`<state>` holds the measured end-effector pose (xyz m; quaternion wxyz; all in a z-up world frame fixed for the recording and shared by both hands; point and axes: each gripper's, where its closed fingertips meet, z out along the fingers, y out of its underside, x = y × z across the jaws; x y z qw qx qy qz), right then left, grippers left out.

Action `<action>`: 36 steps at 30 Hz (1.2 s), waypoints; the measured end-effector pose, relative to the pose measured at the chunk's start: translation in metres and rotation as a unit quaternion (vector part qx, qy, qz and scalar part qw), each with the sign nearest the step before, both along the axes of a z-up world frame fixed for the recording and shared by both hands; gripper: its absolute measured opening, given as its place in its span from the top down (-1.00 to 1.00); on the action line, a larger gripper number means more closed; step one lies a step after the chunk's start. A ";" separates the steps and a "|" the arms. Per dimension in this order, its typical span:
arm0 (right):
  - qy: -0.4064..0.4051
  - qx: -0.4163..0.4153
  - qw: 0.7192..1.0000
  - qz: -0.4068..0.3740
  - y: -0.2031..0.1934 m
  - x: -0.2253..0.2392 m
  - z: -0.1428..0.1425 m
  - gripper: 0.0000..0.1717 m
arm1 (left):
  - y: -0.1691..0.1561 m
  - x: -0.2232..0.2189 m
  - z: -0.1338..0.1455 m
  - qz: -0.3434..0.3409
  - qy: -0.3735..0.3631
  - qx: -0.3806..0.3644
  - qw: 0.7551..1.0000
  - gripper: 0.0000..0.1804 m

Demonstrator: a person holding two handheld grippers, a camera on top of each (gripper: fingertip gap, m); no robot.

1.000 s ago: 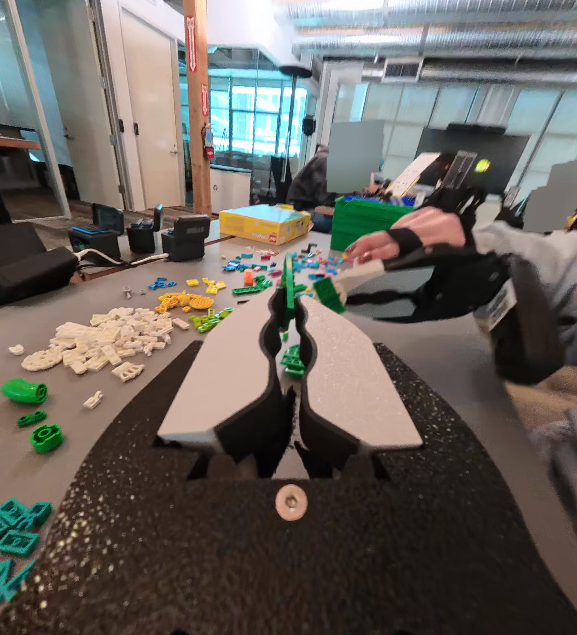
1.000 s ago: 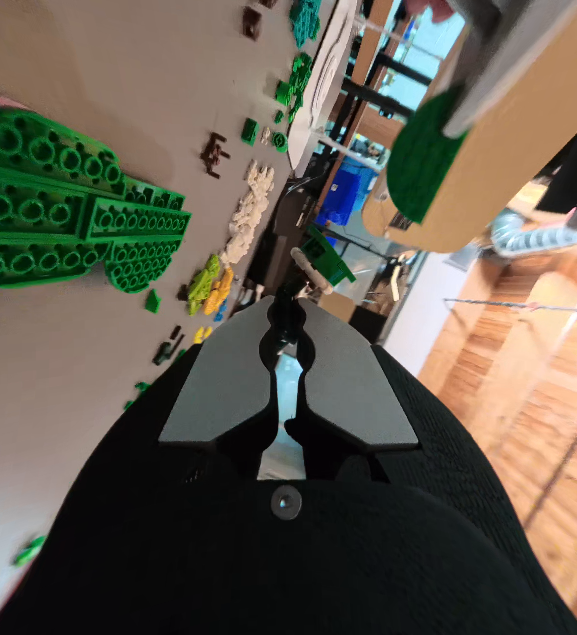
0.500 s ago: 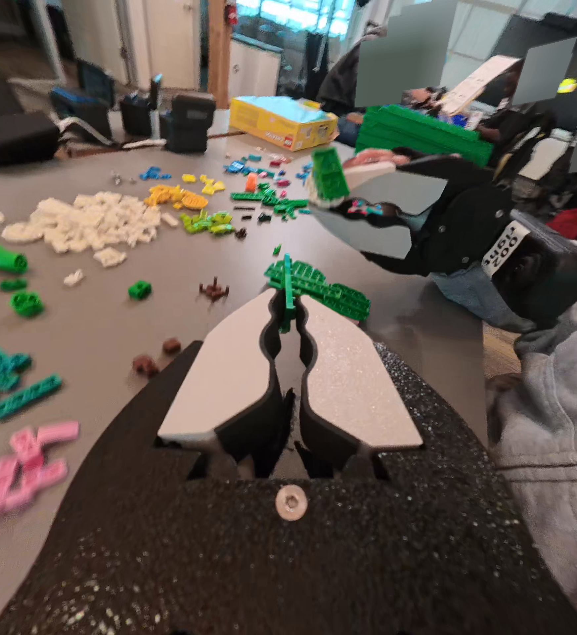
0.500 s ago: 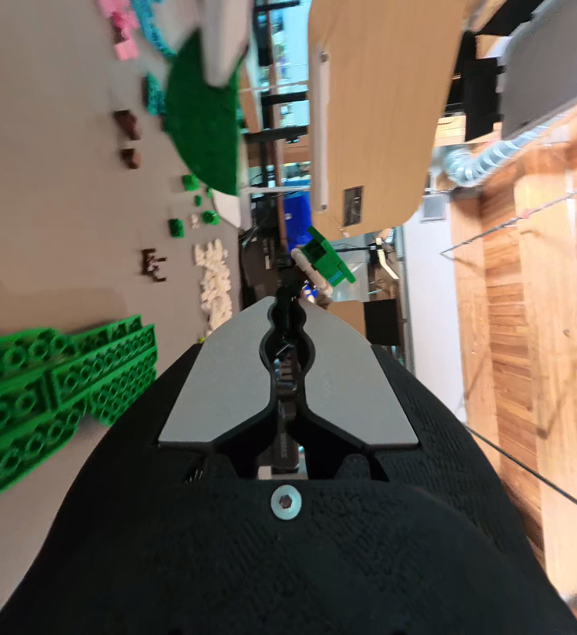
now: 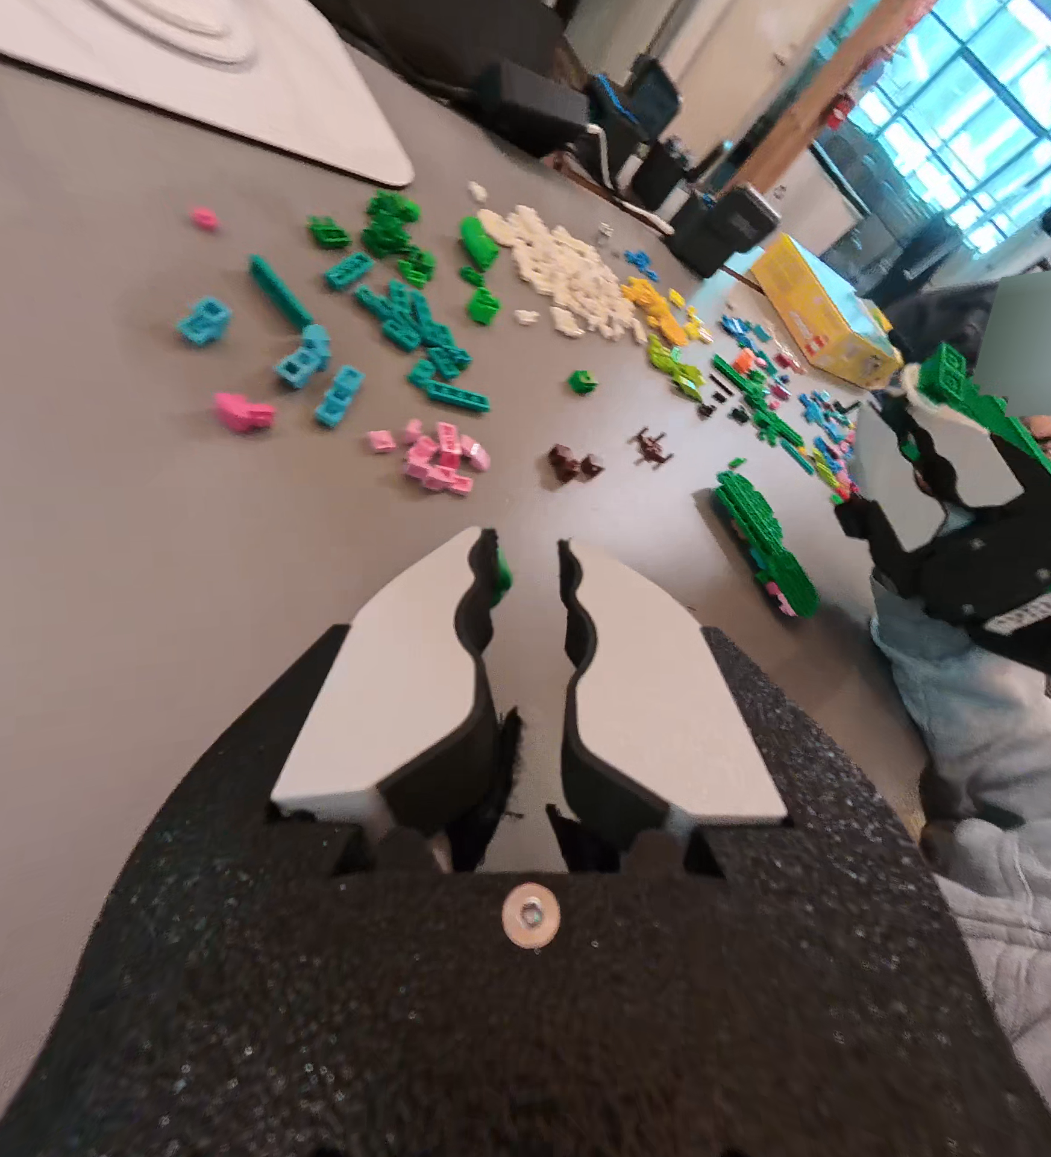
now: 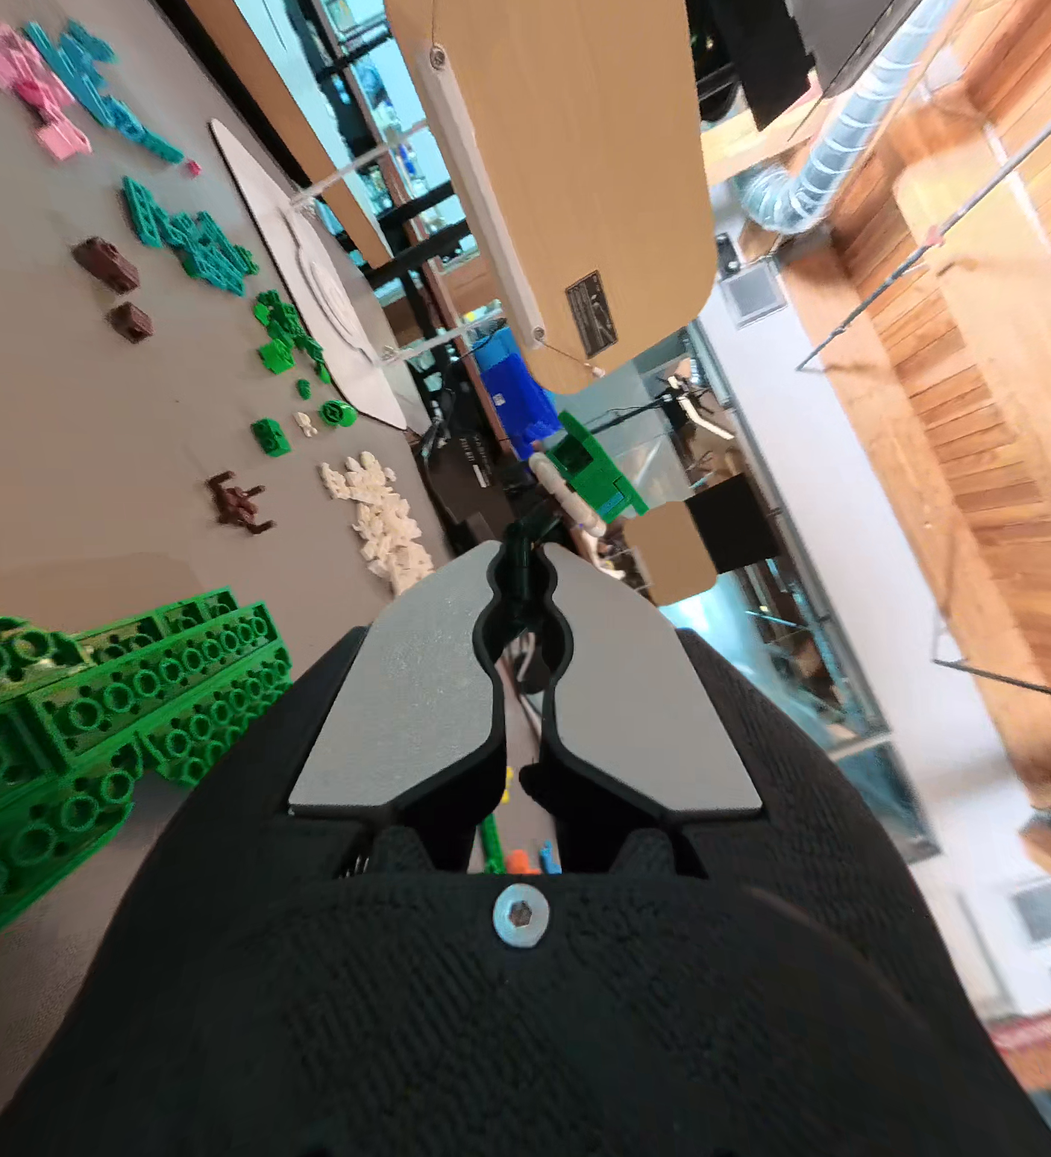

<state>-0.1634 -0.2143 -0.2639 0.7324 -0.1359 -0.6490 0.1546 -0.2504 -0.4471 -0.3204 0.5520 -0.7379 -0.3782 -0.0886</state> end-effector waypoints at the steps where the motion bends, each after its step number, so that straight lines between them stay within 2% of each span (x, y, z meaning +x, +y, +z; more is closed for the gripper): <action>1: -0.010 -0.006 1.000 0.006 -0.001 0.000 -0.003 0.94 | -0.003 -0.004 -0.003 0.007 -0.008 -0.007 1.000 0.73; 5: -0.024 0.000 1.000 0.016 -0.006 -0.001 -0.008 0.94 | -0.006 -0.010 -0.017 0.019 -0.017 -0.055 0.998 0.55; 7: -0.025 0.003 0.999 0.022 -0.010 -0.001 -0.008 0.93 | -0.004 -0.016 -0.013 0.045 0.032 -0.074 0.996 0.46; 9: -0.024 0.013 0.999 0.025 -0.013 0.000 -0.008 0.94 | 0.011 -0.012 0.004 0.049 0.112 -0.077 0.989 0.41; 11: -0.022 0.036 0.999 0.026 -0.016 0.001 -0.008 0.93 | 0.045 0.011 0.022 0.001 0.171 -0.054 0.984 0.41; 14: -0.017 0.115 0.992 0.044 -0.027 0.004 -0.014 0.93 | 0.102 0.059 0.037 -0.121 0.205 -0.014 0.971 0.37; 17: -0.004 0.206 0.976 0.065 -0.043 0.009 -0.021 0.93 | 0.139 0.090 0.046 -0.194 0.196 0.018 0.961 0.34; 19: -0.003 0.236 0.969 0.079 -0.052 0.012 -0.026 0.93 | 0.152 0.101 0.045 -0.226 0.179 0.014 0.958 0.37; 23: 0.001 0.260 0.962 0.084 -0.058 0.013 -0.029 0.94 | 0.159 0.104 0.040 -0.242 0.173 -0.015 0.955 0.59; 31: 0.009 0.285 0.955 0.084 -0.065 0.015 -0.029 0.93 | 0.155 0.111 0.032 -0.258 0.175 -0.054 0.948 0.65; 32: 0.008 0.288 0.954 0.083 -0.065 0.015 -0.030 0.93 | 0.155 0.113 0.033 -0.260 0.178 -0.051 0.948 0.72; 36: 0.000 0.247 0.966 0.080 -0.063 0.014 -0.025 0.93 | 0.155 0.111 0.041 -0.246 0.230 -0.033 0.941 0.81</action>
